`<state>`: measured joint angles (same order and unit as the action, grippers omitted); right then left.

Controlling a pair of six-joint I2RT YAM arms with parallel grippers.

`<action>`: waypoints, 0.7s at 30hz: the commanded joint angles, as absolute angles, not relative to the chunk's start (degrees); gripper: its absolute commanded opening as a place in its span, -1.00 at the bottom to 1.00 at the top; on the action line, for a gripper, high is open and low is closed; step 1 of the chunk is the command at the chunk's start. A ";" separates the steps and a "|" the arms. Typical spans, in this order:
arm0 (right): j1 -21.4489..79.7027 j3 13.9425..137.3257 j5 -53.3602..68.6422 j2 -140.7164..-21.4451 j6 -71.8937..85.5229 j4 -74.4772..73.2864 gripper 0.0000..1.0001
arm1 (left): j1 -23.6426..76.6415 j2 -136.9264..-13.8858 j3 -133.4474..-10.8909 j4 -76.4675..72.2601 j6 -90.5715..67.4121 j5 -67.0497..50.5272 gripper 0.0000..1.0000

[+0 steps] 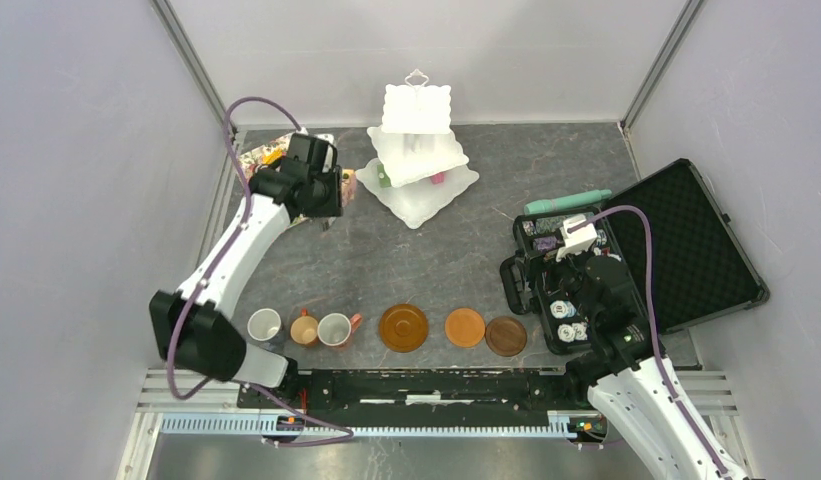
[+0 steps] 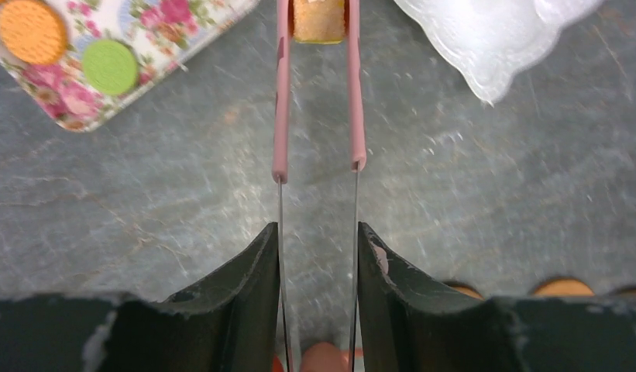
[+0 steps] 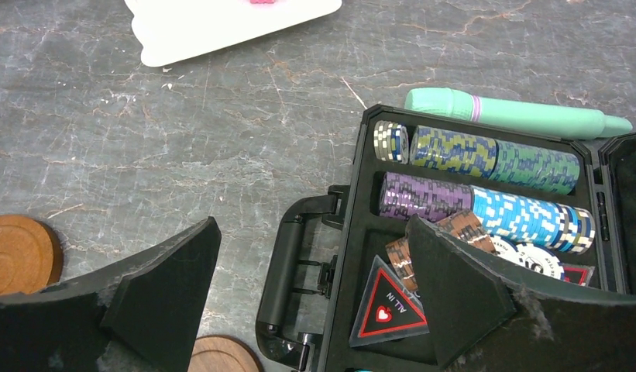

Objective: Serve the afternoon tea

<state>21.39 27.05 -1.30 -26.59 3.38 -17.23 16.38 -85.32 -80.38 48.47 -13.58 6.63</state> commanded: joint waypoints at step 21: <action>21.62 27.42 -3.42 -25.66 3.94 -16.17 0.96 | 48.51 -86.22 -70.56 22.88 -34.52 22.86 -0.81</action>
<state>21.39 27.05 -3.07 -25.93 3.40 -17.28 47.86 -80.25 -63.05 27.51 -33.10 16.93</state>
